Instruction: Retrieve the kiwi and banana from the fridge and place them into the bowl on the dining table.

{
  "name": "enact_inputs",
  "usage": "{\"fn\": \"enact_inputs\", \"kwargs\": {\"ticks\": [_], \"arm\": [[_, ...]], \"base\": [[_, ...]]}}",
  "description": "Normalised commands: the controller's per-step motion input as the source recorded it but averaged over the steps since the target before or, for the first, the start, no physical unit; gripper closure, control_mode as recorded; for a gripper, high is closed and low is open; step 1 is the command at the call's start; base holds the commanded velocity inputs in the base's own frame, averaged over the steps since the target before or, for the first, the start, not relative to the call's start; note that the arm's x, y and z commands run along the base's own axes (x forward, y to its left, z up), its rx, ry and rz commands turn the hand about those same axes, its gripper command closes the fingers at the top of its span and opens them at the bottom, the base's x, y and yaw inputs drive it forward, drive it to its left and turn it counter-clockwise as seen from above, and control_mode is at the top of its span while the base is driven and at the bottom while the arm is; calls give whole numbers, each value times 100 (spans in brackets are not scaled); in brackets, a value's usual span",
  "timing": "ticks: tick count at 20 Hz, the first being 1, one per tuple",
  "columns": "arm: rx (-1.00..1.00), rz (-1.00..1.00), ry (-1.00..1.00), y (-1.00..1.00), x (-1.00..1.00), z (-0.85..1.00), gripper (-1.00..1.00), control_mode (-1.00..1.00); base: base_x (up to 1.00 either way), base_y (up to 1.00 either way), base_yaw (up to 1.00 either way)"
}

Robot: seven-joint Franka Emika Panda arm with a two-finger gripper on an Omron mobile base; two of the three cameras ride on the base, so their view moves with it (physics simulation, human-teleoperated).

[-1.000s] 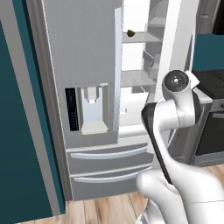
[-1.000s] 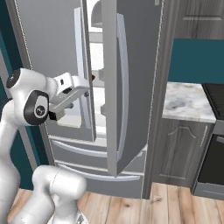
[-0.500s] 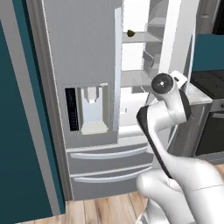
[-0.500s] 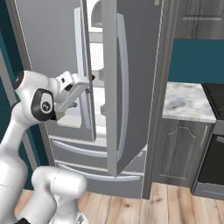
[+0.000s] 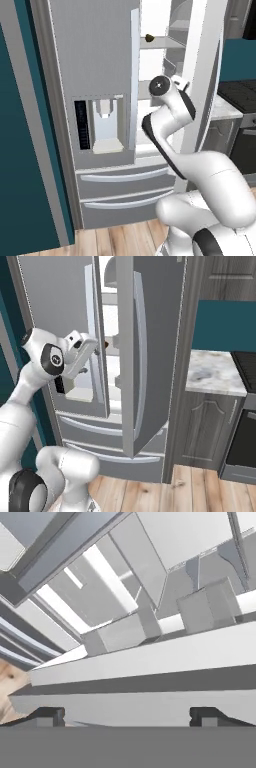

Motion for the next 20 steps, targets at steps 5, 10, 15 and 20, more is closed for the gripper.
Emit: {"fn": "enact_inputs", "kwargs": {"ticks": [5, 10, 15, 20], "arm": [[-9, 0, 11, 0, 59, -14, -100, -100], [-9, 0, 8, -12, 50, -14, -100, -100], [-7, 0, 5, -37, 43, -13, -100, -100], [-4, 0, 3, -31, 55, -12, -100, -100]], "base": [[0, 0, 0], [0, 0, 0], [0, 0, 0], [0, 0, 0]]}}
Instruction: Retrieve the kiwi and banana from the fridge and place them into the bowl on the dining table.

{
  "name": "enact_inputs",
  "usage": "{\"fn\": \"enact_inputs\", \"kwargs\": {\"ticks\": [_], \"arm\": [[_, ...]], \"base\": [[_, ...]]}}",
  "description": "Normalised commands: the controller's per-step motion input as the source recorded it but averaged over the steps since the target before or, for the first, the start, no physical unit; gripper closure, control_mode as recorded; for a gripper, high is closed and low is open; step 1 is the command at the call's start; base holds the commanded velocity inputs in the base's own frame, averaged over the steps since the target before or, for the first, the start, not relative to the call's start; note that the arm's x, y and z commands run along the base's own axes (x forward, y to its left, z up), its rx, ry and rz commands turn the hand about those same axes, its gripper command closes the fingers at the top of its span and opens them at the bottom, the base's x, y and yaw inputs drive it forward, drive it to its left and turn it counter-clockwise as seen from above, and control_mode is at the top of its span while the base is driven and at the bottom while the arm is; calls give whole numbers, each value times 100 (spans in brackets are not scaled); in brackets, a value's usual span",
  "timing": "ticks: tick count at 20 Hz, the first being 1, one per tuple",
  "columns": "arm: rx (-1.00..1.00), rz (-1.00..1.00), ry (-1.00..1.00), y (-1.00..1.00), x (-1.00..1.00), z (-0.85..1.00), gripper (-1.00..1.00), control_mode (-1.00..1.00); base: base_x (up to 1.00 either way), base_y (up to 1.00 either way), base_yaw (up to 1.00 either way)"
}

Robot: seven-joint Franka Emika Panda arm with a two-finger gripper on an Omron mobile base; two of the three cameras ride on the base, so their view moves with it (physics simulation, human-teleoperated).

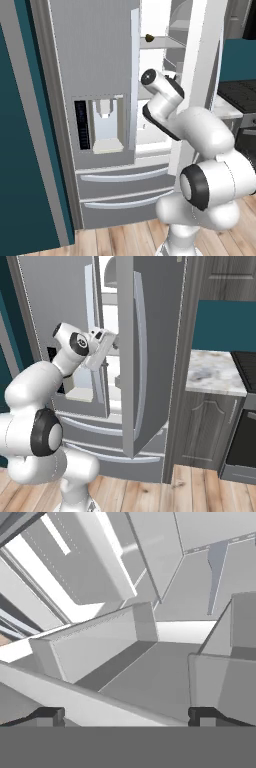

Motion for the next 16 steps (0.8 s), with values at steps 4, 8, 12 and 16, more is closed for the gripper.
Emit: {"fn": "enact_inputs", "kwargs": {"ticks": [4, 8, 12, 16], "arm": [[-3, 0, 7, -33, 27, -15, -100, -100], [0, -2, 0, -85, -63, -5, -100, -100], [0, -11, 0, -100, -100, -6, -100, -100], [0, -16, 0, -100, -97, -10, -100, -100]], "base": [[0, 0, 0], [0, 0, 0], [0, 0, 0], [0, 0, 0]]}}
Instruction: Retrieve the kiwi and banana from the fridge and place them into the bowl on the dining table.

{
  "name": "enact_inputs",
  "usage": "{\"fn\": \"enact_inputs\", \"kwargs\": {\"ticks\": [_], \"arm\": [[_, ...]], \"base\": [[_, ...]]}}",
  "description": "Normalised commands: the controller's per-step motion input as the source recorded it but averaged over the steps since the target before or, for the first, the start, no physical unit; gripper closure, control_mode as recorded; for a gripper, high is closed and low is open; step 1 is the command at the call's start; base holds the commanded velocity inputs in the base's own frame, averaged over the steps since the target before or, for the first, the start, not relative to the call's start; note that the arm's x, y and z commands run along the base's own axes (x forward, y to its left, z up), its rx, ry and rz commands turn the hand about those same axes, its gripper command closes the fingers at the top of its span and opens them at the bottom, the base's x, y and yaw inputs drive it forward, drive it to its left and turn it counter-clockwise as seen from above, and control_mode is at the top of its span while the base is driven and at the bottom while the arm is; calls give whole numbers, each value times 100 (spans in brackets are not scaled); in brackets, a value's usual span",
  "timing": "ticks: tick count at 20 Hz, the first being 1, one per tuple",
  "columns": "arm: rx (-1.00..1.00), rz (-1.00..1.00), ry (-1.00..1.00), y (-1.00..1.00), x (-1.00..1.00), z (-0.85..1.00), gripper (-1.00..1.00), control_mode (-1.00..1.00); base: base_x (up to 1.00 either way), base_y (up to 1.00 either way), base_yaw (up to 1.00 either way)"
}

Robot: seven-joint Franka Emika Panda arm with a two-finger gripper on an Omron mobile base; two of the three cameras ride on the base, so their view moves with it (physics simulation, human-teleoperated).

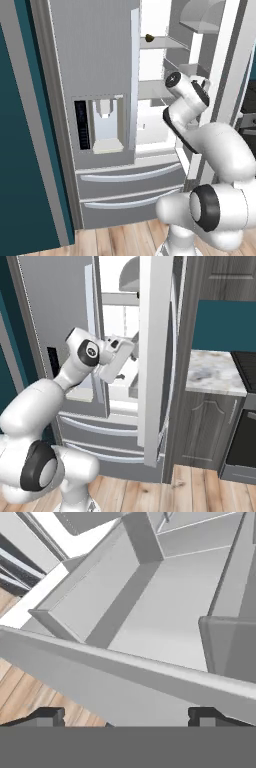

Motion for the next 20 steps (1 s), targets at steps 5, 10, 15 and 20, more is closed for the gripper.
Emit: {"fn": "enact_inputs", "kwargs": {"ticks": [5, 10, 15, 20], "arm": [[0, -13, 0, -100, -35, -15, -100, -100], [0, -2, 1, -99, 9, -12, -100, -100], [0, 1, -5, -30, -54, 16, -100, -100], [-4, 1, -26, 47, -100, 65, -100, -100]], "base": [[0, 0, 0], [0, 0, 0], [0, 0, 0], [0, 0, 0]]}}
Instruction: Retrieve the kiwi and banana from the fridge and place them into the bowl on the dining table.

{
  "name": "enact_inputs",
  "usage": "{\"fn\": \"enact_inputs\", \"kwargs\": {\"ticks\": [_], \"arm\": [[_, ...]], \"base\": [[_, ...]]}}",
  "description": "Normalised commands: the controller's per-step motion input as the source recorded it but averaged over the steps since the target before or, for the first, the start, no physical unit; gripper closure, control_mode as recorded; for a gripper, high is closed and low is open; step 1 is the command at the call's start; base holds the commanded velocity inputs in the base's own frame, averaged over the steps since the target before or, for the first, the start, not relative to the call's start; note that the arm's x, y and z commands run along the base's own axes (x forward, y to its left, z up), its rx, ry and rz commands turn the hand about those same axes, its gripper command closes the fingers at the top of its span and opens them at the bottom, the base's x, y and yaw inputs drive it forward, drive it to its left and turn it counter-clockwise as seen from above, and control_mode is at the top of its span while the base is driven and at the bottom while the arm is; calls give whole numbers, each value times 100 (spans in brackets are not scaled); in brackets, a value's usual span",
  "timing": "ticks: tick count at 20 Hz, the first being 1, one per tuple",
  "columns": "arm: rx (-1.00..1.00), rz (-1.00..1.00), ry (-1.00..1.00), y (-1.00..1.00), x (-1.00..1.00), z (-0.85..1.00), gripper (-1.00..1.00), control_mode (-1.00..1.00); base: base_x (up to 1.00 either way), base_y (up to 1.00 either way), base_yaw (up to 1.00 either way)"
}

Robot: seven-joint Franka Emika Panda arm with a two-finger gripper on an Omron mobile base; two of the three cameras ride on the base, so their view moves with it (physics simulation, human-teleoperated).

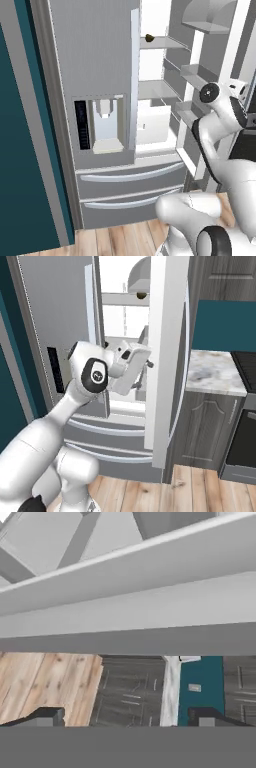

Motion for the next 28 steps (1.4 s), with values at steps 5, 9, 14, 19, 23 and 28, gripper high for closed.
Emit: {"fn": "enact_inputs", "kwargs": {"ticks": [5, 9, 14, 19, 23, 28], "arm": [[-4, -2, -36, 98, -71, 73, -100, -100], [14, -22, -51, 100, -6, 22, -100, -100], [39, -29, -57, 95, 0, 2, -100, -100], [51, -9, -22, 75, 0, 1, -100, -100], [42, 15, 0, 44, -1, 1, -100, -100], [20, 49, -1, 41, 0, -7, -100, -100]], "base": [[0, 0, 0], [0, 0, 0], [0, 0, 0], [0, 0, 0], [0, 0, 0], [0, 0, 0]]}}
